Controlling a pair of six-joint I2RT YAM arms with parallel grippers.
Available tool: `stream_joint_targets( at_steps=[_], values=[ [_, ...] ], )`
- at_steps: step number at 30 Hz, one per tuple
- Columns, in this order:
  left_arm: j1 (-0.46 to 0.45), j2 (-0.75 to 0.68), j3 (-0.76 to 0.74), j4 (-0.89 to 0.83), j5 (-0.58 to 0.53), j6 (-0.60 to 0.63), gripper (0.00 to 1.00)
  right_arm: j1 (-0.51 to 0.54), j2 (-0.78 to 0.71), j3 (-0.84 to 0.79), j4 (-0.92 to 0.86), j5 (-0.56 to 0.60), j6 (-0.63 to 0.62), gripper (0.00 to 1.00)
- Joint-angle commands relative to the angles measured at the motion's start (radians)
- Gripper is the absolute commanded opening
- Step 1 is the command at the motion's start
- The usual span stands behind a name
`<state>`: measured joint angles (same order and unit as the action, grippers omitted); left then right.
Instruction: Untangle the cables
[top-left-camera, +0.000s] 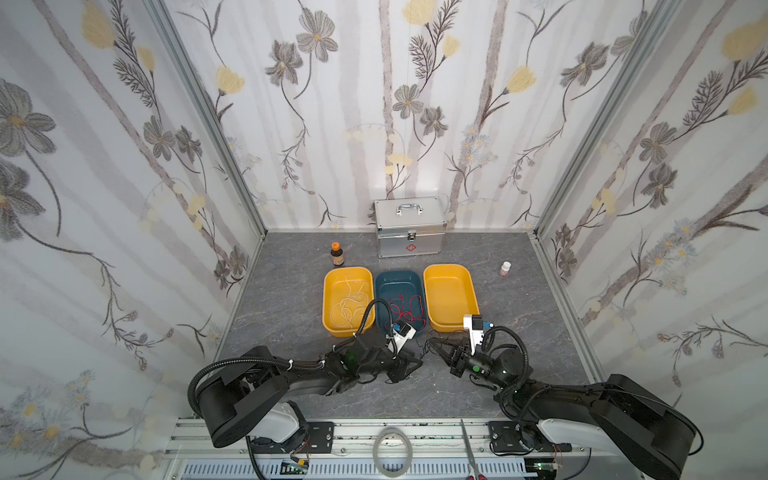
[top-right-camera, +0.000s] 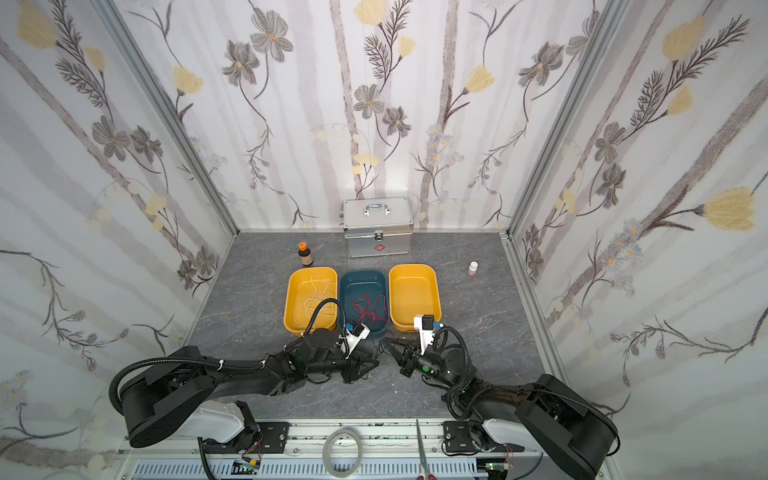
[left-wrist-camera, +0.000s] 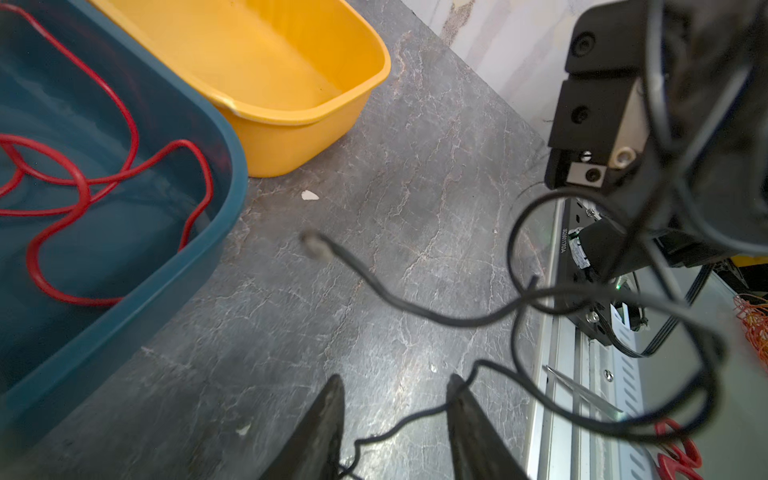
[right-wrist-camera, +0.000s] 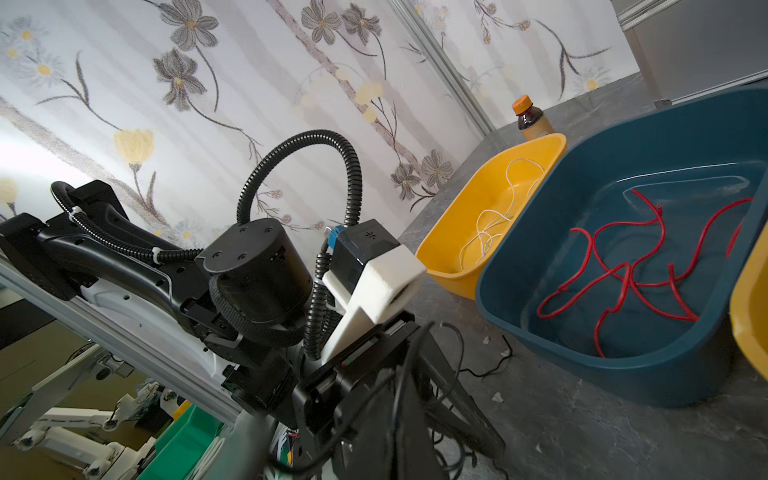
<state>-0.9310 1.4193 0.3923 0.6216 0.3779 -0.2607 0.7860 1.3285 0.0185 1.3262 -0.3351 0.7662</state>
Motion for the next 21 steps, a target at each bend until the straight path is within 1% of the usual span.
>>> stream_joint_targets(
  at_steps=[1, 2, 3, 4, 5, 7, 11, 13, 17, 19, 21],
  values=[
    [0.000, -0.006, 0.010, -0.007, -0.015, 0.023, 0.19, -0.003, -0.020, -0.004, 0.036, 0.020, 0.012, 0.00],
    [-0.001, -0.014, 0.009, -0.020, -0.024, 0.021, 0.13, -0.004, -0.037, -0.012, 0.023, 0.038, 0.012, 0.00],
    [0.000, -0.023, 0.007, -0.032, -0.034, 0.021, 0.10, -0.004, -0.059, -0.018, 0.006, 0.055, 0.012, 0.00],
    [0.000, -0.032, 0.004, -0.045, -0.043, 0.023, 0.07, -0.004, -0.082, -0.023, -0.015, 0.073, 0.012, 0.00],
    [-0.001, -0.044, 0.000, -0.059, -0.061, 0.023, 0.04, -0.036, -0.112, -0.032, -0.042, 0.091, 0.011, 0.00],
    [0.000, -0.067, -0.009, -0.089, -0.108, 0.017, 0.00, -0.054, -0.181, -0.038, -0.107, 0.120, 0.009, 0.00],
    [0.001, -0.118, -0.051, -0.093, -0.172, 0.005, 0.00, -0.077, -0.363, -0.035, -0.338, 0.198, -0.024, 0.00],
    [0.001, -0.141, -0.059, -0.113, -0.195, 0.002, 0.00, -0.103, -0.461, -0.025, -0.471, 0.233, -0.032, 0.00],
    [0.006, -0.155, -0.061, -0.180, -0.238, -0.008, 0.00, -0.201, -0.656, -0.010, -0.751, 0.273, -0.027, 0.00],
    [0.012, -0.174, -0.059, -0.211, -0.255, -0.027, 0.00, -0.268, -0.743, -0.010, -0.858, 0.269, -0.016, 0.00],
    [0.020, -0.181, -0.058, -0.240, -0.269, -0.053, 0.00, -0.343, -0.819, -0.003, -0.956, 0.239, -0.007, 0.00]
  ],
)
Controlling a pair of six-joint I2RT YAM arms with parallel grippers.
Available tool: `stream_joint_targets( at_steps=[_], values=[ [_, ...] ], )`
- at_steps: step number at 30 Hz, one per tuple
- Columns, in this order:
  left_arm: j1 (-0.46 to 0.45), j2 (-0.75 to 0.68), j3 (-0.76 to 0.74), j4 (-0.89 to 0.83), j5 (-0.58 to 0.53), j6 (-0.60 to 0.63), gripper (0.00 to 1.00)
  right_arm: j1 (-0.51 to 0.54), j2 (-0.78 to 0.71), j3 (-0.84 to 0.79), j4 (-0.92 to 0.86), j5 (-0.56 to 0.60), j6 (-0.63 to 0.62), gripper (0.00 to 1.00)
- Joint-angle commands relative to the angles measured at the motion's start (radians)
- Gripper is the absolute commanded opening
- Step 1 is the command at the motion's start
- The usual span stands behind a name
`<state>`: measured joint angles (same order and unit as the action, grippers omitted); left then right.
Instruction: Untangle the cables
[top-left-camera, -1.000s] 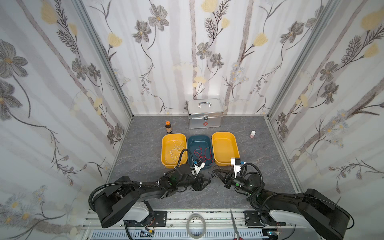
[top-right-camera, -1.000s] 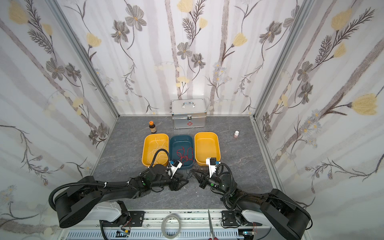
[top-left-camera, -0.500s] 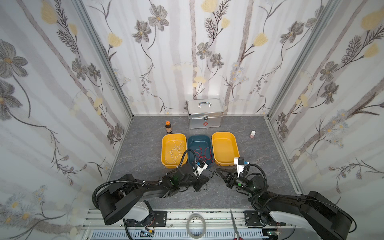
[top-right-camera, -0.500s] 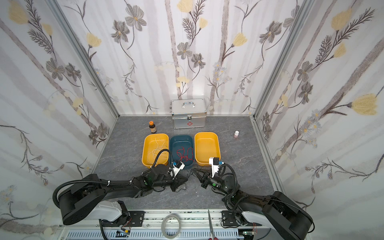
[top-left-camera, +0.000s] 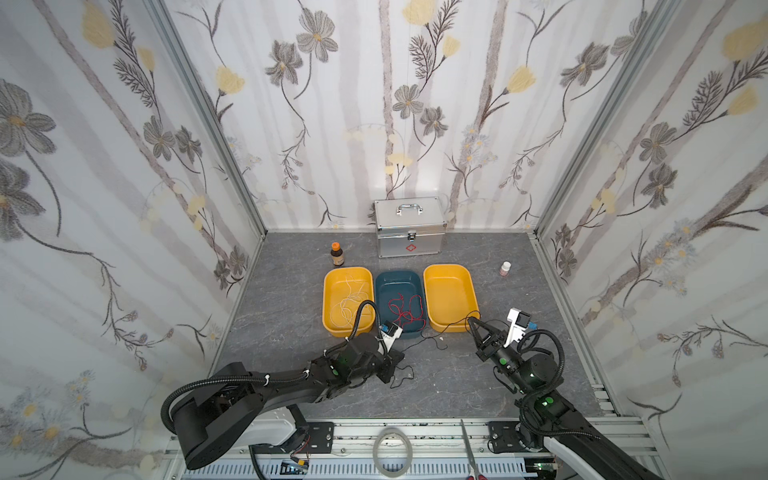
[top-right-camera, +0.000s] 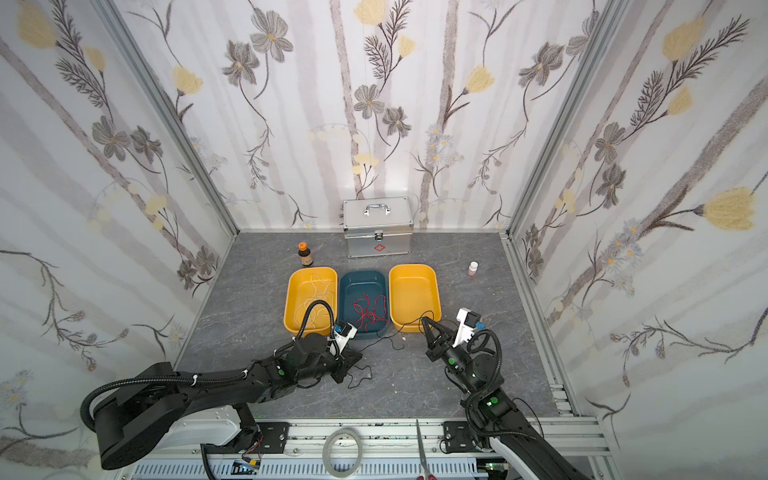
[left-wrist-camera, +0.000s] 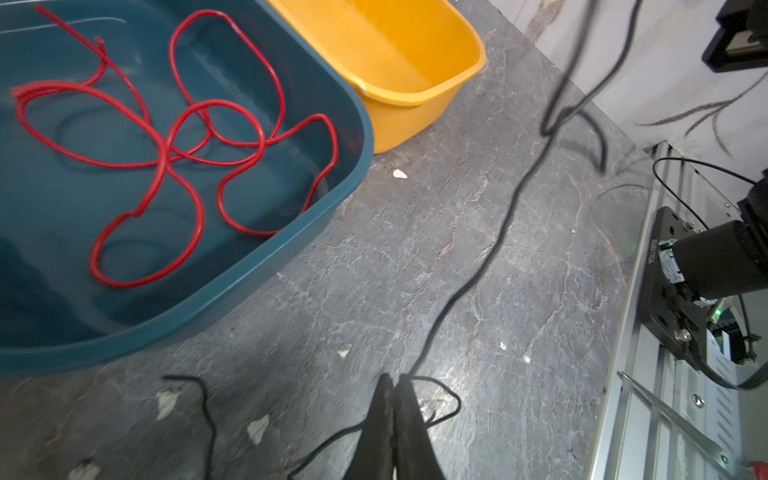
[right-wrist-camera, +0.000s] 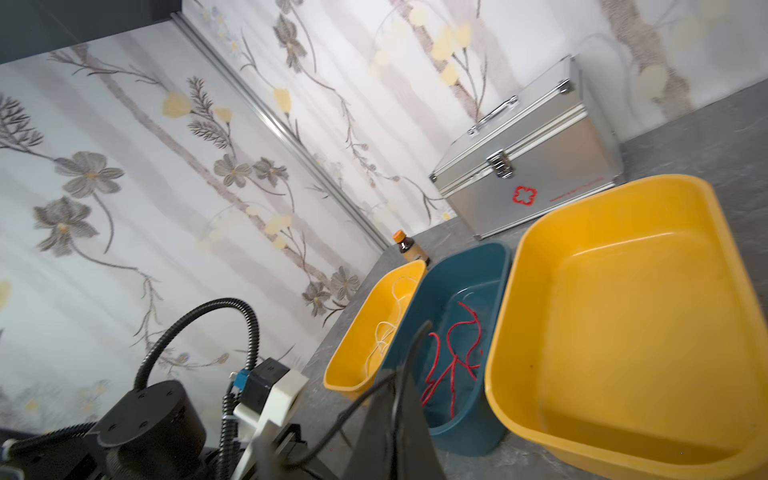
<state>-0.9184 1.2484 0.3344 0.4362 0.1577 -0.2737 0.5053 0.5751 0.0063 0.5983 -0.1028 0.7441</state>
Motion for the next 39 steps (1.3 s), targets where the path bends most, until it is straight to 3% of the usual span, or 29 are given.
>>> stream_joint_targets(
  at_steps=[1, 7, 12, 18, 28, 33, 39],
  values=[
    [0.012, -0.011, 0.000, -0.066, -0.052, -0.048, 0.00, -0.096, -0.087, 0.017, -0.265, -0.011, 0.018, 0.00],
    [0.030, 0.008, 0.040, -0.173, -0.088, -0.080, 0.00, -0.249, -0.058, 0.082, -0.412, -0.095, -0.007, 0.00],
    [0.043, 0.008, 0.054, -0.218, -0.081, -0.096, 0.00, -0.325, 0.109, 0.164, -0.397, -0.193, -0.050, 0.00],
    [0.064, 0.008, 0.049, -0.241, -0.078, -0.118, 0.00, -0.346, 0.229, 0.249, -0.387, -0.122, -0.106, 0.00],
    [0.120, -0.041, -0.011, -0.301, -0.075, -0.164, 0.00, -0.522, 0.343, 0.343, -0.378, -0.168, -0.149, 0.00],
    [0.123, -0.057, -0.001, -0.279, -0.052, -0.160, 0.00, -0.502, 0.436, 0.415, -0.360, -0.305, -0.196, 0.00],
    [0.124, -0.019, 0.026, -0.259, -0.024, -0.154, 0.00, -0.344, 0.651, 0.584, -0.482, -0.284, -0.293, 0.00]
  ],
)
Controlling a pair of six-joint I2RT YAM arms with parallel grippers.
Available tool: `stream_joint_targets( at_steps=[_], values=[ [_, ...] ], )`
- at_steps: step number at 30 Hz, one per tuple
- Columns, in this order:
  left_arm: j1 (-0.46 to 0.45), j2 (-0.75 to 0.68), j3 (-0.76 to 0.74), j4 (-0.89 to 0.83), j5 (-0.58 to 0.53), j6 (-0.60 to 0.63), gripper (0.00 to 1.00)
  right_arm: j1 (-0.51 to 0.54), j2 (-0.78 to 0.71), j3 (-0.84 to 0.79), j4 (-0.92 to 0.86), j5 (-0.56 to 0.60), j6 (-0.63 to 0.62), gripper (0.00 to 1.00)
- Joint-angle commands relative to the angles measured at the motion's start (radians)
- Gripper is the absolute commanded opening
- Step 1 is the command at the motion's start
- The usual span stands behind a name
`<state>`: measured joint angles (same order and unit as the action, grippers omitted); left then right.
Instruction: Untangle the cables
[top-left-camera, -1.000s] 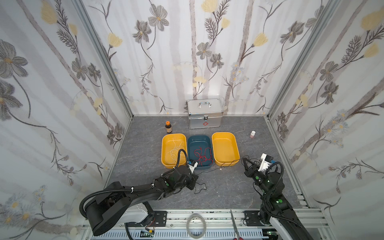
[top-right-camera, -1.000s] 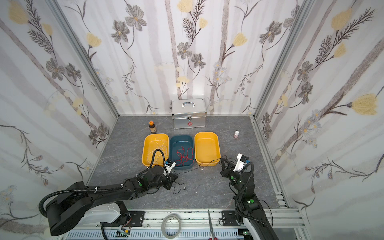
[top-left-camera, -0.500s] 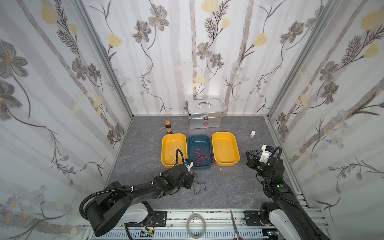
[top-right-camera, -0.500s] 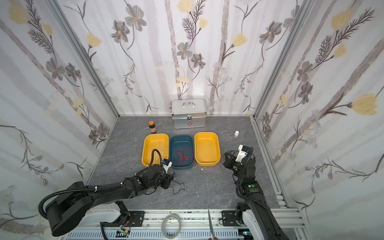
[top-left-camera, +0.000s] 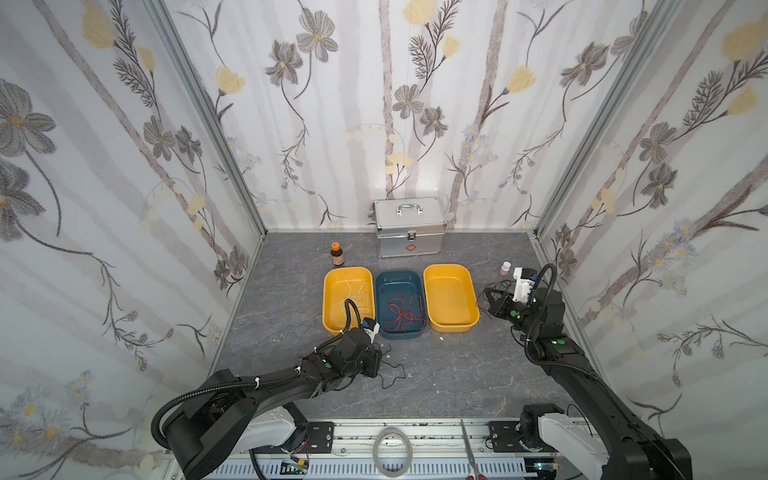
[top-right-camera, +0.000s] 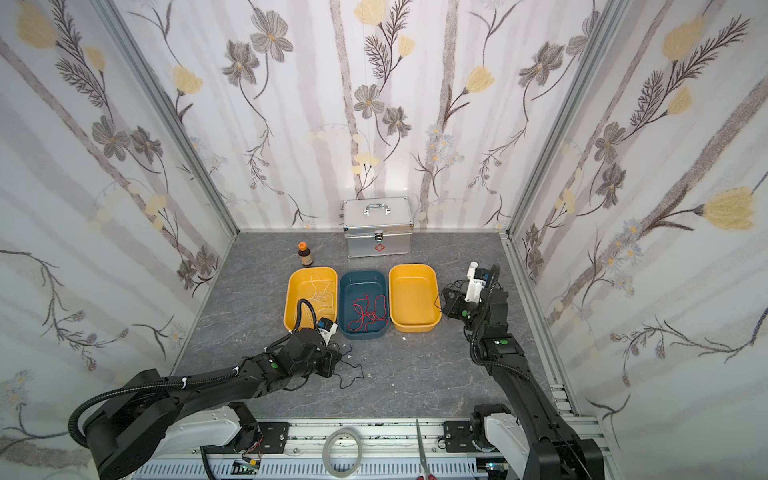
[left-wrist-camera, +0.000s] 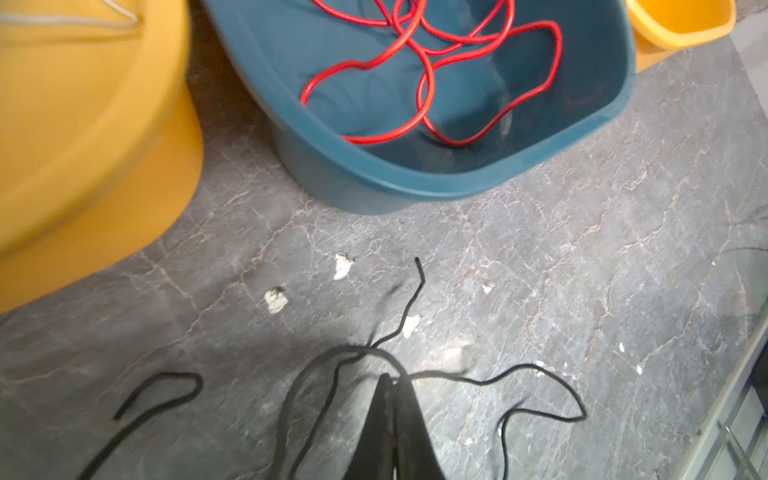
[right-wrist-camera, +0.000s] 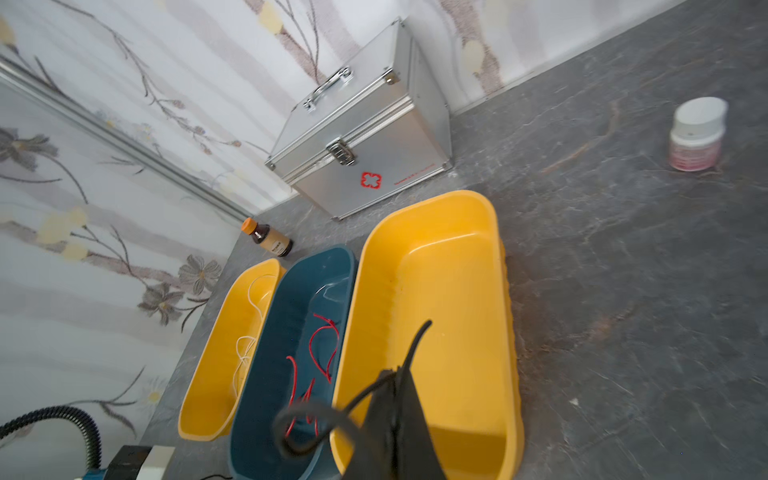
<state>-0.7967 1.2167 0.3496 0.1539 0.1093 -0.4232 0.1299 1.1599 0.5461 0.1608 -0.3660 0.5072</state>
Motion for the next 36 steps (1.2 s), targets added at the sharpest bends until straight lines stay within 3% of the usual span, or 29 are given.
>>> stream_joint_targets(
  at_steps=[1, 11, 17, 20, 22, 36],
  values=[
    [0.002, 0.015, 0.012, 0.028, 0.028, -0.006, 0.00, 0.050, 0.102, 0.067, -0.054, -0.012, -0.066, 0.00],
    [0.002, -0.006, 0.006, 0.041, 0.049, -0.018, 0.00, 0.132, 0.430, 0.305, -0.147, 0.100, -0.134, 0.00],
    [0.001, -0.003, 0.011, 0.044, 0.059, -0.021, 0.00, 0.145, 0.585, 0.357, -0.158, 0.112, -0.132, 0.11],
    [0.001, -0.007, 0.012, 0.042, 0.058, -0.020, 0.00, 0.149, 0.586, 0.351, -0.150, 0.126, -0.126, 0.31],
    [0.002, -0.005, 0.012, 0.044, 0.061, -0.018, 0.00, 0.154, 0.577, 0.353, -0.155, 0.138, -0.125, 0.38],
    [0.001, 0.003, 0.049, 0.040, 0.109, -0.016, 0.00, 0.191, 0.365, 0.308, -0.187, 0.150, -0.147, 0.45]
  ],
)
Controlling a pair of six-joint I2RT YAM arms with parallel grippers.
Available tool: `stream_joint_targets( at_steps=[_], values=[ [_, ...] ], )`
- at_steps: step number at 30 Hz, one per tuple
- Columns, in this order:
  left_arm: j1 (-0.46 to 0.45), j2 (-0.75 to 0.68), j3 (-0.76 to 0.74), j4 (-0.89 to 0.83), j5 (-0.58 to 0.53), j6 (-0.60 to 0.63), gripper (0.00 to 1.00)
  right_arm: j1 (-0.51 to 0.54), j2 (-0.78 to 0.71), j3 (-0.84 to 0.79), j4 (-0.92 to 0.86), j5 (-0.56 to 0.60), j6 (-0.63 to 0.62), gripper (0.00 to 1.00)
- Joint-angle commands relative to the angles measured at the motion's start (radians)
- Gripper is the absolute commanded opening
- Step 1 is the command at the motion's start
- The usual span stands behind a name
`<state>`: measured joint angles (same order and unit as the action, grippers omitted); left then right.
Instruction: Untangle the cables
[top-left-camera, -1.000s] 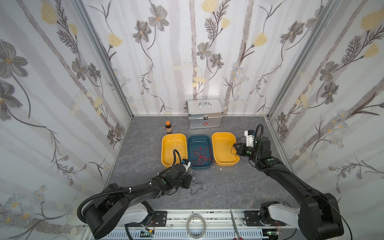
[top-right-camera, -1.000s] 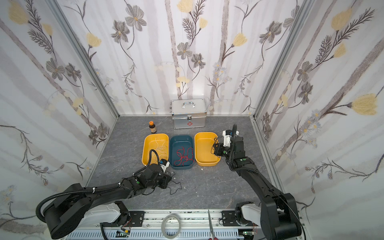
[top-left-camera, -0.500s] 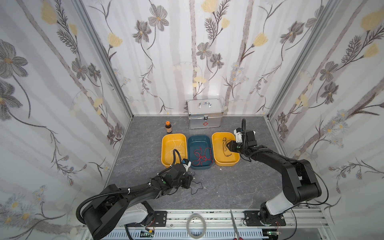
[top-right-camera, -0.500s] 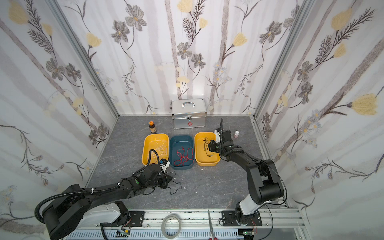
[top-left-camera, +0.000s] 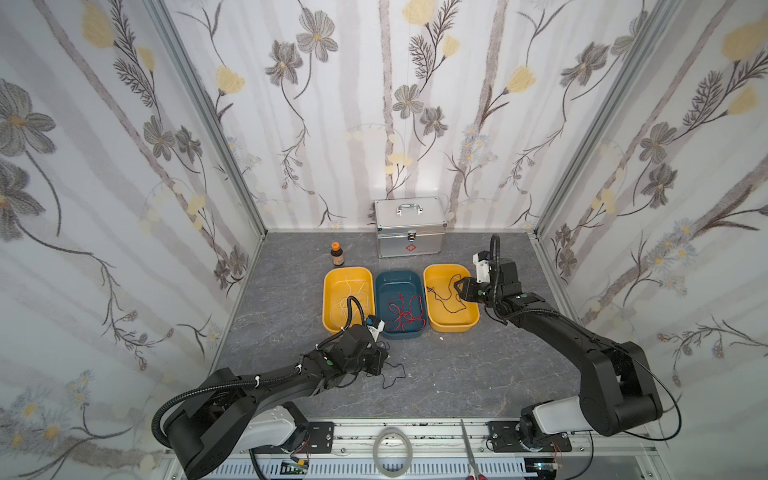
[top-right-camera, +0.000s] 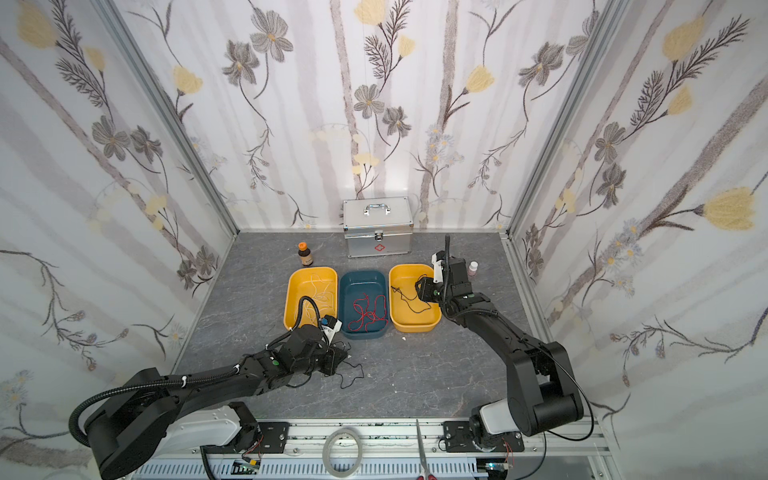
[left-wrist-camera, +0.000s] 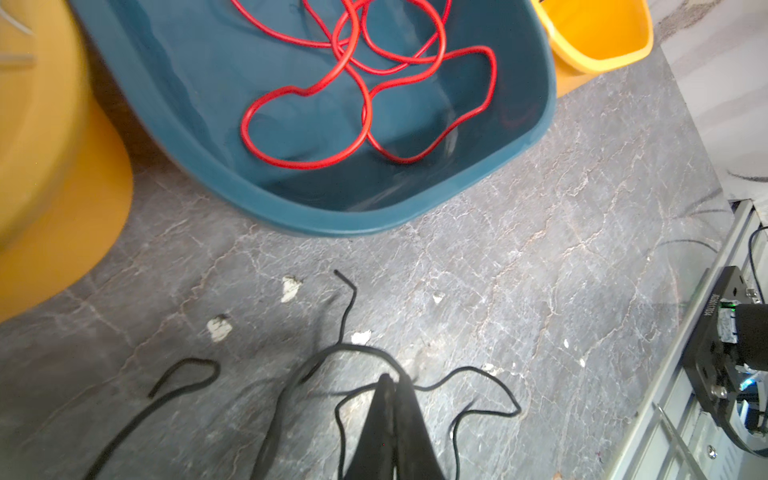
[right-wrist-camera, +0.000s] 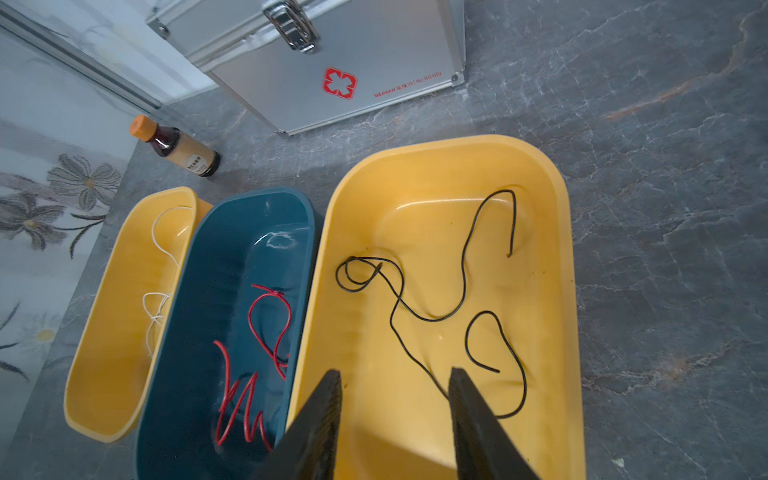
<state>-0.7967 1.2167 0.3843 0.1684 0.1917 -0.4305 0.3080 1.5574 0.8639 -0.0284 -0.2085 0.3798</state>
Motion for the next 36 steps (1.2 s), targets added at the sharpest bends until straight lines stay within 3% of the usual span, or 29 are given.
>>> stream_joint_targets(
  at_steps=[1, 12, 17, 24, 29, 36],
  values=[
    [0.002, 0.003, 0.020, 0.029, 0.038, -0.012, 0.00, 0.026, -0.054, -0.023, 0.002, -0.009, -0.019, 0.47],
    [-0.010, -0.053, 0.068, 0.035, 0.082, -0.058, 0.00, 0.177, -0.279, -0.263, 0.093, -0.141, 0.058, 0.52],
    [-0.010, -0.102, 0.089, -0.009, 0.060, -0.071, 0.00, 0.283, -0.290, -0.329, 0.133, -0.167, 0.103, 0.54],
    [-0.010, -0.166, 0.081, -0.023, 0.050, -0.088, 0.00, 0.434, -0.169, -0.417, 0.331, -0.203, 0.228, 0.58],
    [-0.011, -0.181, 0.069, -0.044, 0.045, -0.089, 0.00, 0.544, -0.023, -0.394, 0.433, -0.203, 0.296, 0.60],
    [-0.012, -0.212, 0.039, -0.047, 0.033, -0.100, 0.00, 0.606, 0.156, -0.316, 0.488, -0.186, 0.342, 0.61]
  ],
)
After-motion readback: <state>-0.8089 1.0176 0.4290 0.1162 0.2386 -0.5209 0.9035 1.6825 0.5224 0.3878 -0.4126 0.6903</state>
